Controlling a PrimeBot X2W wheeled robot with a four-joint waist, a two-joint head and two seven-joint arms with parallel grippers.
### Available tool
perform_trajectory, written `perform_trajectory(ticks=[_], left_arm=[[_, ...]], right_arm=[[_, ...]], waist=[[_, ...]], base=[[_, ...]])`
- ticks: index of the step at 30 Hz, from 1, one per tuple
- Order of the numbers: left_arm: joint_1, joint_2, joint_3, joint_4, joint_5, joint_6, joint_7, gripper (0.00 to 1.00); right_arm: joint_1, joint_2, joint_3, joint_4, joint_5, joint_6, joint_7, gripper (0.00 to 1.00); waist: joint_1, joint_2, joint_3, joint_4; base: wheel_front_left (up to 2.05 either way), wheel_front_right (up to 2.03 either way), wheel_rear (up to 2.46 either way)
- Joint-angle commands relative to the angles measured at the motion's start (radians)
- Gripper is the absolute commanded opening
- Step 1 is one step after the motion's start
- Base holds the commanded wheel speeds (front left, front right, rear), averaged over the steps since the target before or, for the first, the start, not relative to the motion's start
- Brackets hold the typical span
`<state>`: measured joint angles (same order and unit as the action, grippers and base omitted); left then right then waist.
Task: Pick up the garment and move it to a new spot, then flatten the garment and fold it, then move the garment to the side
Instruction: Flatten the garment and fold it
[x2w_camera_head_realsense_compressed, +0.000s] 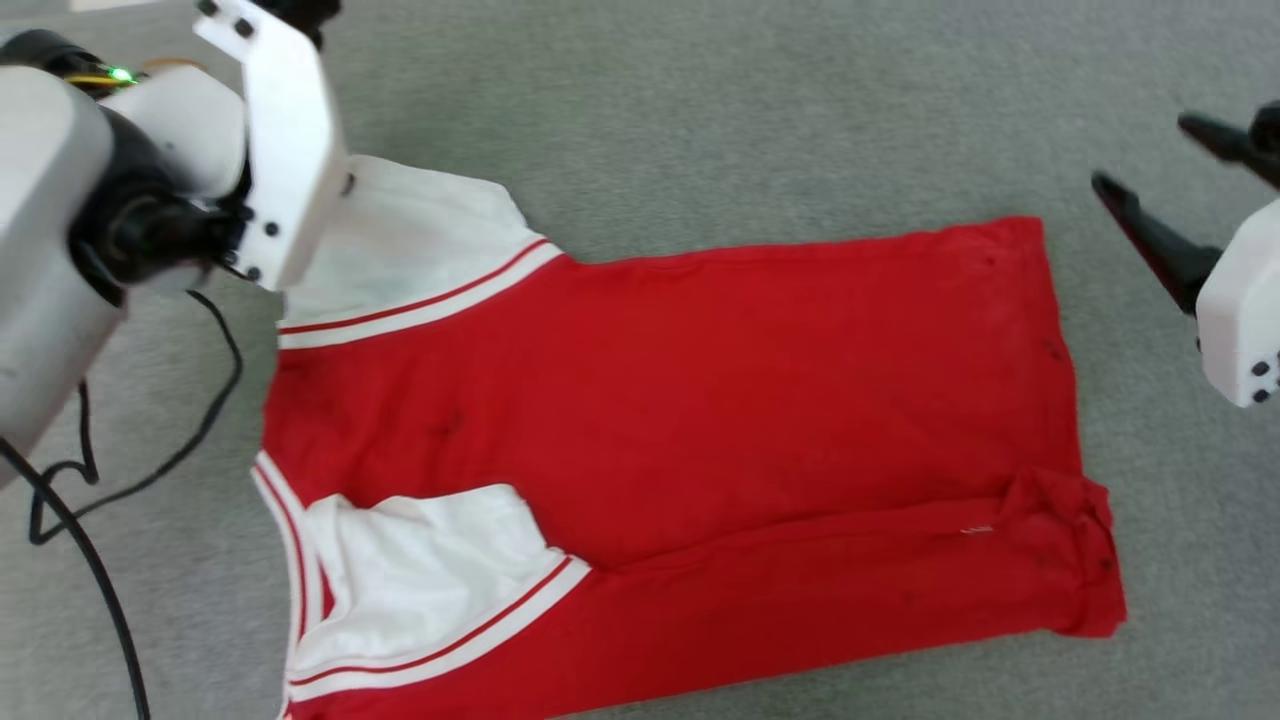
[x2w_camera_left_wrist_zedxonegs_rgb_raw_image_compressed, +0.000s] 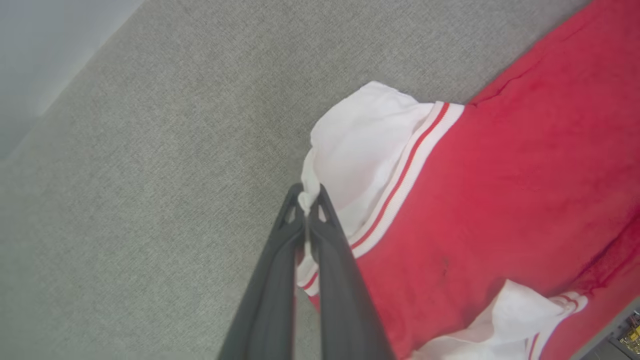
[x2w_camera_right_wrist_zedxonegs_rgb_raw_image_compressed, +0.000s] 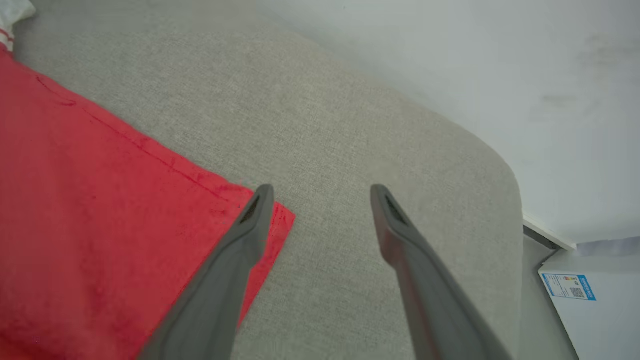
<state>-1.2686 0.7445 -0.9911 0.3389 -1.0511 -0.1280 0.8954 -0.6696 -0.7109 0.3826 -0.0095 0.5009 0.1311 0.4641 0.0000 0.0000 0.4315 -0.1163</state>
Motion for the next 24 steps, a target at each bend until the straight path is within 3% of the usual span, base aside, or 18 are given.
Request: perform_trajectory(ticks=[1, 6, 11, 18, 24], left_arm=[[0.018, -0.006, -0.009, -0.022, -0.003, -0.001, -0.013, 0.00], [0.009, -0.004, -0.037, -0.088, -0.002, -0.002, -0.037, 0.00], [-0.004, 0.001, -0.059, -0.128, -0.002, -0.001, -0.060, 0.00], [-0.041, -0.006, -0.079, -0.160, -0.001, -0.001, -0.088, 0.00], [-0.059, -0.015, -0.096, -0.164, 0.001, -0.001, -0.119, 0.00]], right_arm=[[-0.037, -0.036, 0.043, 0.011, 0.043, -0.001, 0.075, 1.00], [-0.145, -0.125, 0.191, 0.063, 0.198, -0.001, 0.336, 1.00], [-0.236, -0.115, 0.258, 0.155, 0.286, -0.001, 0.494, 1.00], [-0.311, -0.043, 0.279, 0.308, 0.302, -0.001, 0.552, 1.00], [-0.253, 0.008, 0.340, 0.397, 0.325, 0.000, 0.536, 1.00]], waist=[[0.0000, 0.0000, -0.017, 0.030], [0.0000, 0.0000, -0.010, 0.071], [0.0000, 0.0000, 0.014, 0.107], [0.0000, 0.0000, 0.070, 0.149], [0.0000, 0.0000, 0.096, 0.166]], base=[[0.00, 0.00, 0.00], [0.00, 0.00, 0.00], [0.00, 0.00, 0.00], [0.00, 0.00, 0.00], [0.00, 0.00, 0.00]])
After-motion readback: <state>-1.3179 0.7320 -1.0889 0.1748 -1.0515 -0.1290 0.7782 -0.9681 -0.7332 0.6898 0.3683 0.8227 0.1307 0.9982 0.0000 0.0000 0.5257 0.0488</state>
